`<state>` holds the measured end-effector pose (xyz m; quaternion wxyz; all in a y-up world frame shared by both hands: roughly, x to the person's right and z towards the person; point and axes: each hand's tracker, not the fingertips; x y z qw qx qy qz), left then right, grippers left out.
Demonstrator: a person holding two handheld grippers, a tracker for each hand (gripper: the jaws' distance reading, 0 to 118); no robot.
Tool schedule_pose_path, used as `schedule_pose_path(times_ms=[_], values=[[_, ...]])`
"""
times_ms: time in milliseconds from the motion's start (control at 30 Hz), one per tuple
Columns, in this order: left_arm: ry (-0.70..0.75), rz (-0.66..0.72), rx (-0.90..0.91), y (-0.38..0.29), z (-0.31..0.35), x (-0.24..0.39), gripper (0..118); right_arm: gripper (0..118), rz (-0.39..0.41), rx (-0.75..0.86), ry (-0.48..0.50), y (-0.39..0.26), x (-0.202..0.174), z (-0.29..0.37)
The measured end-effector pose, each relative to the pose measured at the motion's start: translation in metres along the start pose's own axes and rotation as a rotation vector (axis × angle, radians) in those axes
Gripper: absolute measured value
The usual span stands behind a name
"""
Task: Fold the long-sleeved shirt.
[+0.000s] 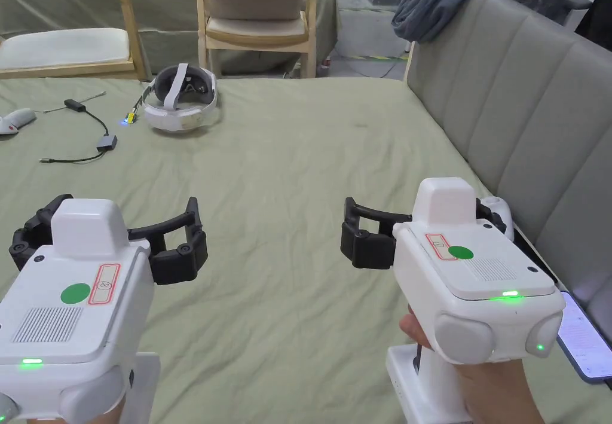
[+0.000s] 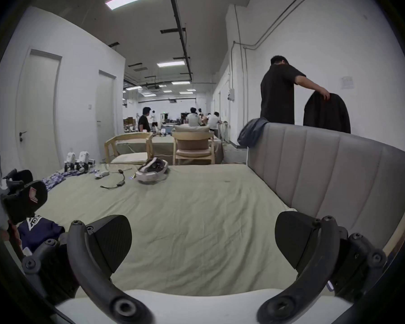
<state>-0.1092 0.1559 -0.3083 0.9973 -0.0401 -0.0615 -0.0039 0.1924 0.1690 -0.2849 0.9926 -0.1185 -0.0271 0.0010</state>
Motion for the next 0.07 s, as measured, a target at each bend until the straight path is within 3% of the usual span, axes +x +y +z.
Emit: schedule_pose_path(times_ms=[67], values=[[-0.004, -0.002, -0.001, 0.0001, 0.0001, 0.0008, 111, 118, 0.034, 0.035, -0.041, -0.0002, -0.0027, 0.0008]])
